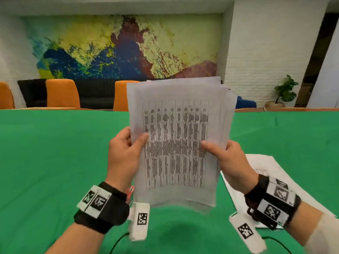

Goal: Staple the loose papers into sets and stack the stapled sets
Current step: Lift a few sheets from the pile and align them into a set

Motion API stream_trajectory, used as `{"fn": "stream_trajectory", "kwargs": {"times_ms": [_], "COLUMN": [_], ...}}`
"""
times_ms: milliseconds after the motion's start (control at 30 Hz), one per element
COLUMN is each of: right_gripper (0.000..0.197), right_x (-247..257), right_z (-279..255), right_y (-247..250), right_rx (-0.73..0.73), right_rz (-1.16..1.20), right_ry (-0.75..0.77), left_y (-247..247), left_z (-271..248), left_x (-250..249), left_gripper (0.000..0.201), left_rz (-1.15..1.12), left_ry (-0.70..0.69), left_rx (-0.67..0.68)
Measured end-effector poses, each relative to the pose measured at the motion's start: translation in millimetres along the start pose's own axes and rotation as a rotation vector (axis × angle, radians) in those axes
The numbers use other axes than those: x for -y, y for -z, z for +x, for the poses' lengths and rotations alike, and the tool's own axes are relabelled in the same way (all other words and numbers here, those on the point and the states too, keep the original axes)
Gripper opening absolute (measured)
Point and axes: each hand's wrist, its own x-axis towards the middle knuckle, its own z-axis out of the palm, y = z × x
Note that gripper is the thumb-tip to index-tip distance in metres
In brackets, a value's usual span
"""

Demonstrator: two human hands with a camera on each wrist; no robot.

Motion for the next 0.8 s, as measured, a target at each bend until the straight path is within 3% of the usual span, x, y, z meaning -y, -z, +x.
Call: {"fn": "stream_trajectory", "kwargs": {"times_ms": [200,400,500,667,800], "right_gripper": [0.046,0.026,0.022,0.026,0.040], "right_x": [32.3,-19.7,-16.7,30.0,21.8], "right_z": [29.5,15.6,16.5,42.9,48.1], "right_y": [-11.5,-14.5,-21.1,-29.3,-24.7], "right_rx": [-0.015,0.004,0.001,0.000,-0.023], "right_rz": [0.088,-0.100,-0.099,0.018,0.005], "right_ry": [0.106,-0.003,-0.003,0.139,0.153], "left_y": [0.5,6.0,2.5,-7.1,2.8], "left_z": [27.0,-18.3,-18.7,19.9,22.5], "left_x": [-26.8,18.6,18.7,-24.2,-17.1], "left_gripper": [0.026,0.032,0.034,0.034,0.040], "left_rz": [-0.084,0.009,0.040,0.099,0.110], "left_ry": [-0.109,0.037,0.036,-0.137,-0.096], "left_rx": [0.060,0.108,0.075,0.050,0.041]}}
